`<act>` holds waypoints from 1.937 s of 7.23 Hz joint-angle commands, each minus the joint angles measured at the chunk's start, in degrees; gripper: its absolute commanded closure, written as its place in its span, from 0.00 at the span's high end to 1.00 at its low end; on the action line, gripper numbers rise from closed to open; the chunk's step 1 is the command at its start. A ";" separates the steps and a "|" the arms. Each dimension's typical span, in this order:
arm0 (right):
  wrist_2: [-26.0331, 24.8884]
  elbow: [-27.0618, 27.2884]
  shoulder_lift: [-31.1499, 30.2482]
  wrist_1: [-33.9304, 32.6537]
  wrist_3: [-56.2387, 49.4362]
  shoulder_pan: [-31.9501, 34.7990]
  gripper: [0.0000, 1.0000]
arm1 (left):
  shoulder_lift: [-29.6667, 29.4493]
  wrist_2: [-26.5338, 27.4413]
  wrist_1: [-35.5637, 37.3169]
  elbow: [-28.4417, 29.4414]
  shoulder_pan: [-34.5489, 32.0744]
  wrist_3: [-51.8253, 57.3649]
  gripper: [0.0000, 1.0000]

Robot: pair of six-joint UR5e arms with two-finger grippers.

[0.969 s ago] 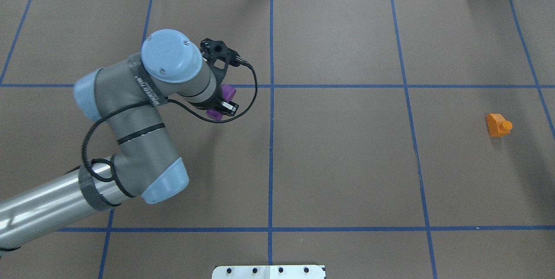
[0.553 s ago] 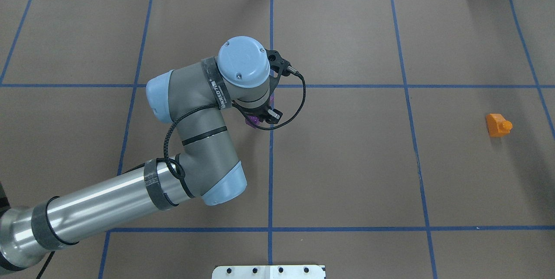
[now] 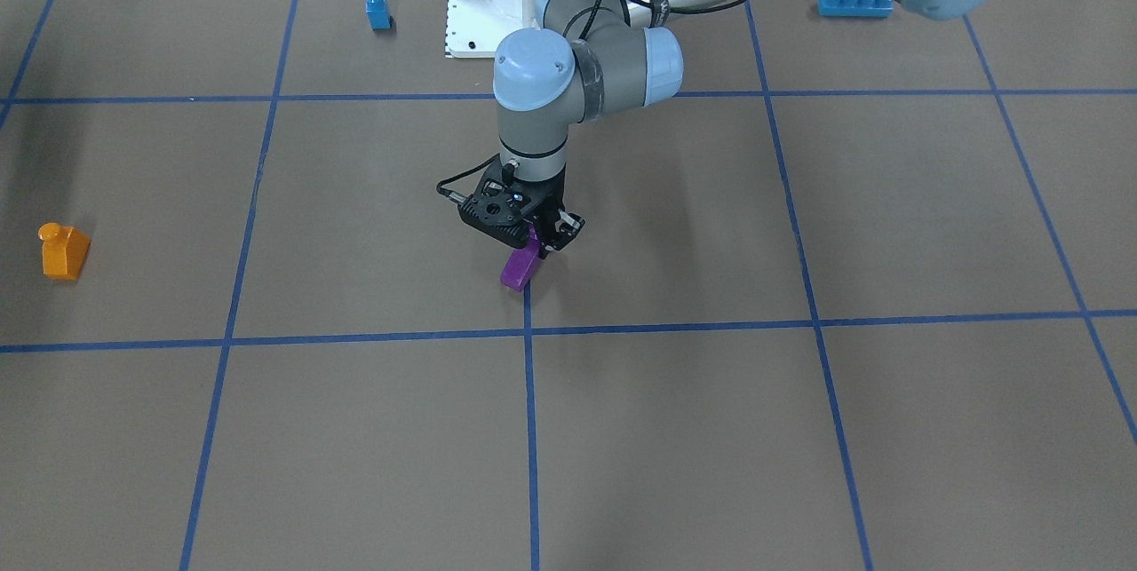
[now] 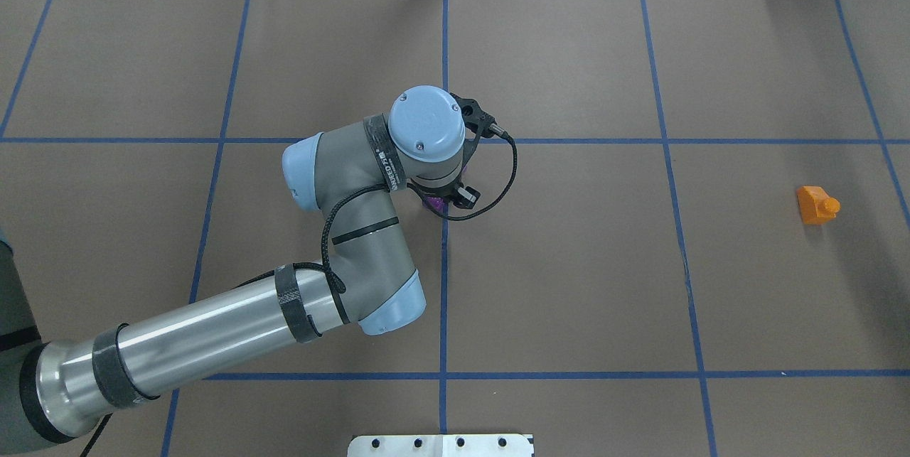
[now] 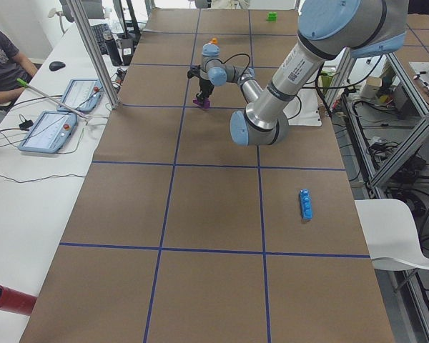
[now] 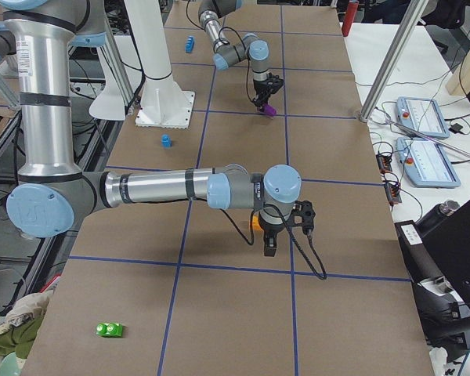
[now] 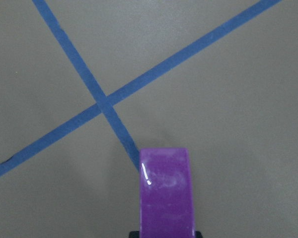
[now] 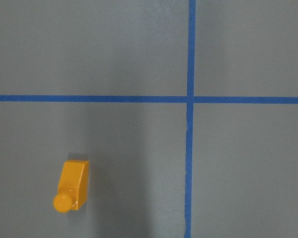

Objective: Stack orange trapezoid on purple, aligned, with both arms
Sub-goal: 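Carry the purple block to the table center and set it down, then release the purple block and raise the left gripper while right grasps the orange block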

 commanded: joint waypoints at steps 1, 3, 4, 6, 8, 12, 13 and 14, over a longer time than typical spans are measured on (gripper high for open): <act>0.00 0.00 0.06 0.00 0.26 0.00 1.00 | -0.41 0.14 -0.45 0.75 0.55 0.00 0.68; 0.00 0.09 0.06 0.00 0.26 0.00 1.00 | -0.50 0.49 -2.81 1.02 1.34 -0.71 1.00; -0.08 0.35 0.15 0.09 0.61 0.00 1.00 | -0.67 0.58 -2.83 0.58 0.73 -0.36 1.00; -0.17 5.24 0.68 0.61 11.37 -2.00 1.00 | -3.47 -2.65 1.36 -0.47 -4.17 -0.53 1.00; -2.78 5.10 -3.34 16.78 24.62 -9.62 1.00 | -3.49 -6.96 9.34 -6.86 -8.57 -0.27 1.00; -11.24 -0.51 -4.78 36.03 40.69 -24.59 1.00 | -2.70 -7.33 13.43 -11.90 -9.73 -0.27 1.00; -11.25 -2.62 -4.16 37.34 40.69 -26.00 1.00 | -2.69 -7.33 13.43 -11.90 -9.73 -0.27 1.00; -11.25 -4.90 -3.98 38.92 40.43 -26.19 1.00 | -2.69 -7.33 13.43 -11.99 -9.73 -0.27 1.00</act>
